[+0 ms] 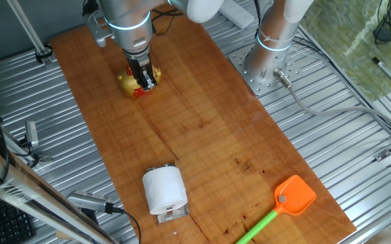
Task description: Take the roll of paper down from the shelf
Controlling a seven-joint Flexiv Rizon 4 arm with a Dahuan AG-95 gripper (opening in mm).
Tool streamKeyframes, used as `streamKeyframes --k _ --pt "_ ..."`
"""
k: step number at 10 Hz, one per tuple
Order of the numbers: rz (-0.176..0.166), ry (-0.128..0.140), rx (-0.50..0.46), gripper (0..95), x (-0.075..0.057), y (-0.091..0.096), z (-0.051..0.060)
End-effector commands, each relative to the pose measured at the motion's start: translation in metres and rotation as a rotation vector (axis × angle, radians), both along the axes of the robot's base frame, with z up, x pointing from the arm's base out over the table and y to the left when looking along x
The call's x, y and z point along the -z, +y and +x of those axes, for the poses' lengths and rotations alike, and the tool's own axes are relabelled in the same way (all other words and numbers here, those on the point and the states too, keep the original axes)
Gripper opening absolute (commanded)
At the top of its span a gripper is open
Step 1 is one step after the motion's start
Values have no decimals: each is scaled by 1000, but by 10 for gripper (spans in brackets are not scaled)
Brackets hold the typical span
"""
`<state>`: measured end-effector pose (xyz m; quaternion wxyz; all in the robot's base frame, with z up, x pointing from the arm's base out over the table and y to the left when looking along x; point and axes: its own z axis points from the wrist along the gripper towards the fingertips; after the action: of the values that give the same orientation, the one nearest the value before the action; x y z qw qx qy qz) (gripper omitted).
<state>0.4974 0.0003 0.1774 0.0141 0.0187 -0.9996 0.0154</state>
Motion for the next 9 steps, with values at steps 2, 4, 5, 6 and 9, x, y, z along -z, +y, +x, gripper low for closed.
streamKeyframes --k 2,4,5,6,9 --pt "-3 -6 -12 0 0 0 0" --pt "-3 -21 -21 0 0 0 0" --pt "-3 -24 -18 0 0 0 0" --pt "-2 -24 -13 0 0 0 0" --pt "12 -33 -10 0 -1 0 -1"
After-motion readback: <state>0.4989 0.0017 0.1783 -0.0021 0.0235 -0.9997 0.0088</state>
